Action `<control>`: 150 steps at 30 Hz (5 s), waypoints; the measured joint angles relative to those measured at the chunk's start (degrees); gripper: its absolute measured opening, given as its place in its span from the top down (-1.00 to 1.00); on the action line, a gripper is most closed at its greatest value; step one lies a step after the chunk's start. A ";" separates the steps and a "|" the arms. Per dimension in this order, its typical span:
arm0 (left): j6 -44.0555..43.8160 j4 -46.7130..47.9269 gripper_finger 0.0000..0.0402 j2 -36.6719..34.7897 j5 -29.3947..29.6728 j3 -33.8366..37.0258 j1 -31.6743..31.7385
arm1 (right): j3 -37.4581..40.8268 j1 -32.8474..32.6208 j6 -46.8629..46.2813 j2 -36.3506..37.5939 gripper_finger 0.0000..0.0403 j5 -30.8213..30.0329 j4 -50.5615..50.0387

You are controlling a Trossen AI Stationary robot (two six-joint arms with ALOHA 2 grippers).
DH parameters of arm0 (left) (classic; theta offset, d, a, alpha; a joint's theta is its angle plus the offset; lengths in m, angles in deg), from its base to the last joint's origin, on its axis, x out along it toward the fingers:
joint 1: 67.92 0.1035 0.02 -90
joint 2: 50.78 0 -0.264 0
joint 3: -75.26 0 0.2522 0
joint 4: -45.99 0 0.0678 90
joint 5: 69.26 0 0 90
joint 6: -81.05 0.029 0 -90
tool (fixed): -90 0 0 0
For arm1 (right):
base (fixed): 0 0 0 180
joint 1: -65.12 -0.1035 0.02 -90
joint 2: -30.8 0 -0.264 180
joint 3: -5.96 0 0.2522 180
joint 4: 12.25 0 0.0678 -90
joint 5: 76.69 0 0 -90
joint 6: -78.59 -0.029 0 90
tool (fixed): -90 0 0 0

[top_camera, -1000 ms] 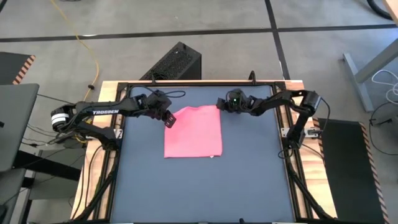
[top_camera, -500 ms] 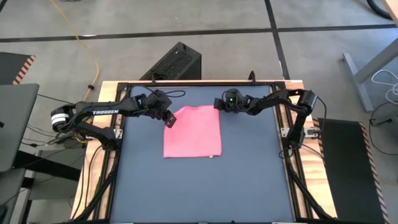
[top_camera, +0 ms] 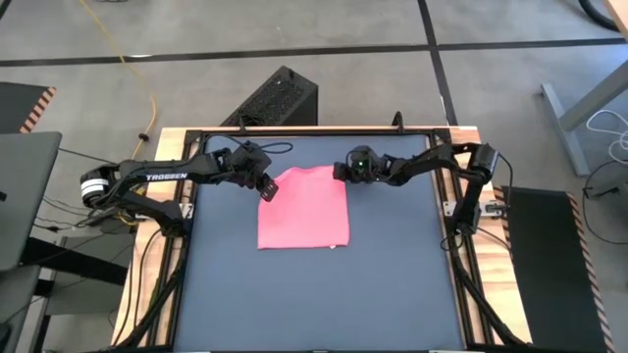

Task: Roll towel
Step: Fold the pink towel

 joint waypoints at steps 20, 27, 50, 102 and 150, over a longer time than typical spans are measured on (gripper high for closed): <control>1.27 1.27 1.00 0.00 0.14 -0.02 -0.73 | 0.21 0.68 7.19 3.06 0.94 4.50 -0.48; 3.77 6.23 1.00 -3.42 4.79 -0.02 -1.99 | 0.38 1.27 14.27 9.78 0.94 0.61 -11.46; 4.69 7.70 1.00 -11.56 4.07 -0.04 -2.40 | 0.20 -5.46 20.81 17.79 0.93 -0.88 -10.51; 1.44 9.09 1.00 -11.54 6.63 -0.02 -5.81 | 0.13 -8.57 30.65 24.30 0.90 -14.74 -12.80; -4.49 9.80 1.00 -11.54 4.92 0.00 -6.25 | 0.07 2.82 7.84 10.28 0.54 6.60 -1.18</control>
